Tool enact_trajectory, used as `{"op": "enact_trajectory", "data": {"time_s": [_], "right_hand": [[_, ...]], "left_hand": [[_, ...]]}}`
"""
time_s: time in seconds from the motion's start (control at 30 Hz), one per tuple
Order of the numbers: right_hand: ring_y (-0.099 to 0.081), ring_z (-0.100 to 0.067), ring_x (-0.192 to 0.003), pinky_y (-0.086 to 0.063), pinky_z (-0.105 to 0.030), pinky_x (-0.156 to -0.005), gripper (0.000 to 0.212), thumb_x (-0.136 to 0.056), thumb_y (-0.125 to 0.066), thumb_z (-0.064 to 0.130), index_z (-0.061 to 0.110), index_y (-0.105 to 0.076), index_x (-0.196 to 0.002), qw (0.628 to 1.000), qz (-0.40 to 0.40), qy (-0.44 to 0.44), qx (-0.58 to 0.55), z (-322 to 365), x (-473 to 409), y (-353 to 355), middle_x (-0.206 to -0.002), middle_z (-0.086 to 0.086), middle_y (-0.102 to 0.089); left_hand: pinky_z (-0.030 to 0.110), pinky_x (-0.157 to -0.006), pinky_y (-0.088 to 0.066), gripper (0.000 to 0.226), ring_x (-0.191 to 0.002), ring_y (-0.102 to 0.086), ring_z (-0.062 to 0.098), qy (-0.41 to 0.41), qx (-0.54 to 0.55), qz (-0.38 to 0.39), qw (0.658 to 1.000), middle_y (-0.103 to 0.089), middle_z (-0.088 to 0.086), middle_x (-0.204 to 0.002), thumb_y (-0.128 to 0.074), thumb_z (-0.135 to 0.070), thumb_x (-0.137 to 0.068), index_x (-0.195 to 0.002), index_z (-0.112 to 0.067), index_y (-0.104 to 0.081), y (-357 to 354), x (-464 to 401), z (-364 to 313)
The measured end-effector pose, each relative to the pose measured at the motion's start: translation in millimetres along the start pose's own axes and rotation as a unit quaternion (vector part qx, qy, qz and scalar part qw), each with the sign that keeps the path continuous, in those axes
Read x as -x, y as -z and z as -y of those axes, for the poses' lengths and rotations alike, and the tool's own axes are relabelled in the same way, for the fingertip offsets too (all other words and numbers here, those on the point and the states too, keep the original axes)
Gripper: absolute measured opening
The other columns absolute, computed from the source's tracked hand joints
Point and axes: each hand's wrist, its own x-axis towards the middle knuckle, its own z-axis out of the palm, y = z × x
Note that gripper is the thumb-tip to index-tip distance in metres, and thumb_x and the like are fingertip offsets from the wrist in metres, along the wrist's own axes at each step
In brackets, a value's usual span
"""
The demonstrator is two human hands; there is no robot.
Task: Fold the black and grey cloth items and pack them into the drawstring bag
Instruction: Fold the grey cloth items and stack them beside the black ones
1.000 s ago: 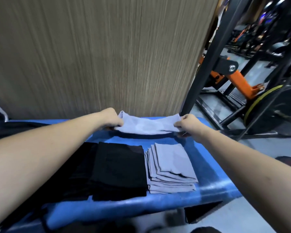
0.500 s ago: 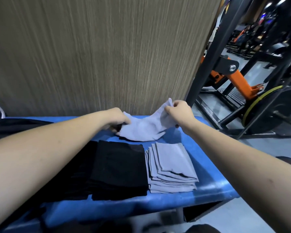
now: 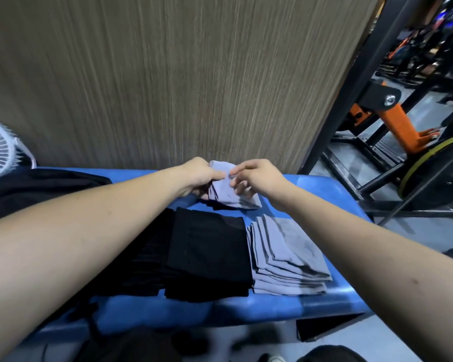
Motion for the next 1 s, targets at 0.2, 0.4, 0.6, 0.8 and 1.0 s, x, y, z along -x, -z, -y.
{"op": "enact_trajectory", "data": {"time_s": [0.2,0.4,0.6,0.8,1.0], "right_hand": [[-0.069,-0.017,-0.092,-0.050,-0.027,-0.075,0.047,-0.088,-0.069,0.043,0.013,-0.059,-0.123,0.998,-0.039,0.003,-0.040,-4.1,15.2,43.5,-0.108,0.001,-0.070],[-0.072,-0.027,-0.090,-0.056,-0.039,-0.082,0.026,-0.092,-0.067,0.015,0.003,-0.067,-0.115,0.979,-0.009,0.023,-0.200,2.7,59.8,79.9,-0.106,-0.015,-0.075],[-0.066,-0.020,-0.066,-0.047,-0.029,-0.044,0.047,-0.090,-0.070,0.022,0.008,-0.053,-0.131,0.991,-0.088,0.016,-0.104,-2.8,107.4,100.4,-0.104,-0.009,-0.068],[-0.062,-0.017,-0.078,-0.048,-0.026,-0.053,0.047,-0.090,-0.068,0.030,0.026,-0.048,-0.132,0.992,-0.122,-0.006,0.038,-23.8,140.4,89.6,-0.107,-0.003,-0.064],[-0.057,-0.035,-0.114,-0.048,-0.034,-0.082,0.061,-0.094,-0.054,0.043,0.013,-0.034,-0.143,0.953,-0.083,-0.096,0.276,-66.9,142.0,62.5,-0.129,-0.014,-0.058]], "left_hand": [[0.023,-0.051,-0.045,0.020,-0.059,-0.058,0.012,-0.092,0.094,0.047,0.990,-0.067,0.001,-0.074,-0.055,-0.022,-0.102,-0.114,-0.009,-0.066,6.8,22.6,-33.5],[0.025,-0.052,-0.042,0.020,-0.055,-0.051,0.016,-0.122,0.092,0.161,0.975,-0.060,0.008,-0.075,-0.058,-0.016,-0.100,-0.111,-0.002,-0.065,-11.9,67.0,-63.5],[0.027,-0.049,-0.052,0.056,-0.054,-0.051,0.019,-0.126,0.006,0.094,0.988,-0.050,0.012,-0.097,-0.073,-0.008,-0.089,-0.134,-0.017,-0.040,-42.6,102.1,-70.0],[0.024,-0.051,-0.041,0.032,-0.060,-0.046,0.016,-0.175,-0.141,0.067,0.972,-0.050,0.008,-0.081,-0.068,-0.010,-0.088,-0.116,-0.017,-0.053,-60.0,122.4,-56.2],[0.035,-0.091,-0.043,0.034,-0.113,-0.056,0.029,-0.157,-0.389,0.036,0.907,-0.055,0.011,-0.122,-0.060,-0.029,-0.095,-0.127,-0.018,-0.050,-93.3,118.1,-13.3]]}}
